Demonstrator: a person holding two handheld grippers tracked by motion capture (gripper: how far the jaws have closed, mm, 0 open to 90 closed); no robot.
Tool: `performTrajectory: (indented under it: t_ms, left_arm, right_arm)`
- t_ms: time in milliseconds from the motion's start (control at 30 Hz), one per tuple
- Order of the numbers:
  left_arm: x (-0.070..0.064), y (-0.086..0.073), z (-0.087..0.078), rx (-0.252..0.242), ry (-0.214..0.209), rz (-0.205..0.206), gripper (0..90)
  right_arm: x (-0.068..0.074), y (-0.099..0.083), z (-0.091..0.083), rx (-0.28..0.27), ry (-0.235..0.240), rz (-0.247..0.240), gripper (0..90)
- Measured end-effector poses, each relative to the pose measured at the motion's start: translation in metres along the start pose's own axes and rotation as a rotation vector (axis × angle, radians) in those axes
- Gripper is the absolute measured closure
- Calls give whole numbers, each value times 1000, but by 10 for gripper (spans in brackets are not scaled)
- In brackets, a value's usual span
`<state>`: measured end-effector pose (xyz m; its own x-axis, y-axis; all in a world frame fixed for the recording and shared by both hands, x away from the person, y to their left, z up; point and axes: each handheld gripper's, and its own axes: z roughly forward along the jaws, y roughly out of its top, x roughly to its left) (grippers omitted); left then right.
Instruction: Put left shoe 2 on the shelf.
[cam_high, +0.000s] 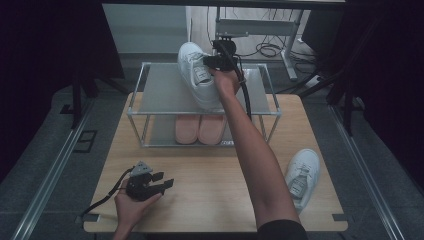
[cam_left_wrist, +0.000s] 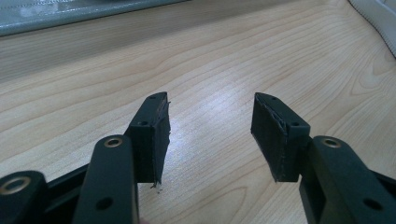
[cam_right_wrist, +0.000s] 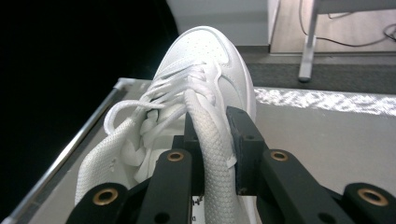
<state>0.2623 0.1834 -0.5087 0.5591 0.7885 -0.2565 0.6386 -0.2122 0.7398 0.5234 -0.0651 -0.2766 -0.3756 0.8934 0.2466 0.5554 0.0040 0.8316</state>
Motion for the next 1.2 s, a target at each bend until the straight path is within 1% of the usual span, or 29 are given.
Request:
performTrajectory:
  t_ms: [100, 167, 267, 300, 333, 367, 400, 433, 500, 567, 667, 767, 900, 1067, 1200]
  left_arm:
    - [0, 0, 0, 4, 1, 1, 473]
    - [0, 0, 1, 6, 2, 2, 473]
    - [0, 0, 2, 10, 1, 11, 473]
    - [0, -1, 1, 11, 3, 9, 473]
    - [0, -1, 1, 11, 4, 10, 473]
    - [0, -1, 2, 12, 3, 13, 473]
    - [0, -1, 2, 12, 4, 12, 473]
    - [0, 0, 2, 11, 3, 13, 473]
    - [0, -1, 1, 12, 3, 12, 473]
    - [0, -1, 1, 11, 4, 8, 473]
    - [0, -1, 1, 10, 4, 7, 473]
    - [0, 0, 0, 7, 5, 6, 472]
    - [-1, 0, 1, 10, 8, 6, 473]
    - [-2, -1, 1, 9, 6, 3, 473]
    - [-1, -1, 0, 5, 11, 2, 473]
  right_arm:
    - [-3, -3, 6, 8, -31, 10, 791]
    - [-4, -6, 9, 8, -41, 6, 779]
    - [-8, -12, 14, 27, -42, -7, 719]
    - [-10, -14, 16, 32, -56, -18, 698]
    - [-12, -14, 15, 25, -53, -28, 673]
    - [-16, -15, 15, 33, -34, -25, 632]
    - [-18, -14, 14, 37, -24, -23, 601]
    - [-19, -14, 12, 39, -19, -36, 562]
    - [-20, -14, 7, 25, -8, -65, 525]
    - [-19, -13, 1, 4, -1, -82, 510]
    - [-20, -14, -10, -3, 4, -110, 508]
    - [-23, -17, -20, -16, 12, -122, 518]
    - [-30, -23, -40, -25, 43, -158, 570]
    - [-39, -34, -60, -36, 53, -194, 716]
    - [-47, -46, -68, -17, 53, -232, 805]
